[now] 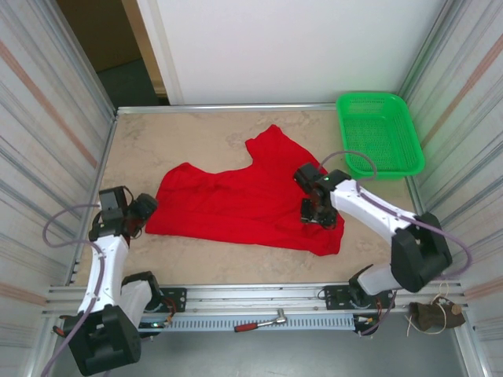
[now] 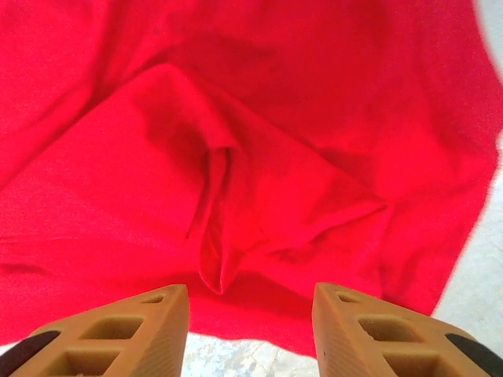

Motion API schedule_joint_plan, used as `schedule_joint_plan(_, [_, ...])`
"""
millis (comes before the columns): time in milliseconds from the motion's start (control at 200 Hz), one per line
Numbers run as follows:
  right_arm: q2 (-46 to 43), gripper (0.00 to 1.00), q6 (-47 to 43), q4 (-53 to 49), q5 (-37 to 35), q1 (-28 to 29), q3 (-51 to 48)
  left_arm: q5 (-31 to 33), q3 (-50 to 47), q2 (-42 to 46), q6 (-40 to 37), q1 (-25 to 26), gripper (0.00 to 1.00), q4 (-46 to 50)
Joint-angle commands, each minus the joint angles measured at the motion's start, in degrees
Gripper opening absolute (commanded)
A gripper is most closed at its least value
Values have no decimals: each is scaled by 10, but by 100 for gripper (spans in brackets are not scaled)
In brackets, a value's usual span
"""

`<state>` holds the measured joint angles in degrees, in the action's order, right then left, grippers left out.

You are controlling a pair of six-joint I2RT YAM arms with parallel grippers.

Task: Fold the inside-out t-shirt

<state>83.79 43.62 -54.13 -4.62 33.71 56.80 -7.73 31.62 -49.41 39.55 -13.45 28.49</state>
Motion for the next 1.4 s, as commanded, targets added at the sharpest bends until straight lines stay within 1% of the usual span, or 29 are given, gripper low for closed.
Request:
schedule_joint_plan(0, [40, 44, -19, 16, 7, 14, 6, -16, 23, -7, -24, 10, 77, -1])
schedule_joint_plan(165, [78, 40, -27, 27, -1, 20, 2, -20, 24, -10, -14, 25, 77, -9])
schedule_joint_plan(321, [92, 31, -33, 34, -9, 16, -6, -23, 21, -12, -8, 29, 77, -17])
schedule_joint_plan(456, [98, 13, -39, 38, -14, 6, -14, -22, 23, -14, -8, 29, 77, -17])
schedule_joint_plan(551, [84, 0, -49, 35, -16, -13, -18, -21, 24, -14, -9, 29, 77, -17])
schedule_joint_plan(711, [43, 0, -83, 16, -18, -55, -1, -20, 25, -16, -8, 30, 77, -21])
schedule_joint_plan(797, [39, 0, -102, 5, -20, -78, 19, -21, 24, -18, -8, 30, 77, -23])
schedule_joint_plan(912, [54, 0, -127, -5, -25, -102, 49, -21, 23, -20, -8, 31, 77, -24])
schedule_joint_plan(1122, [98, 0, -161, -27, -69, -129, 122, -21, 20, -19, -7, 31, 78, -26])
schedule_joint_plan(1343, [150, 0, -171, -15, -90, -158, 146, -21, 21, -17, -6, 35, 78, -25])
schedule_joint_plan(1358, [153, 5, -169, -15, -93, -160, 147, -20, 21, -17, -6, 35, 78, -25])
schedule_joint_plan(1398, [159, 22, -166, -16, -111, -162, 148, -21, 21, -19, -5, 36, 78, -25])
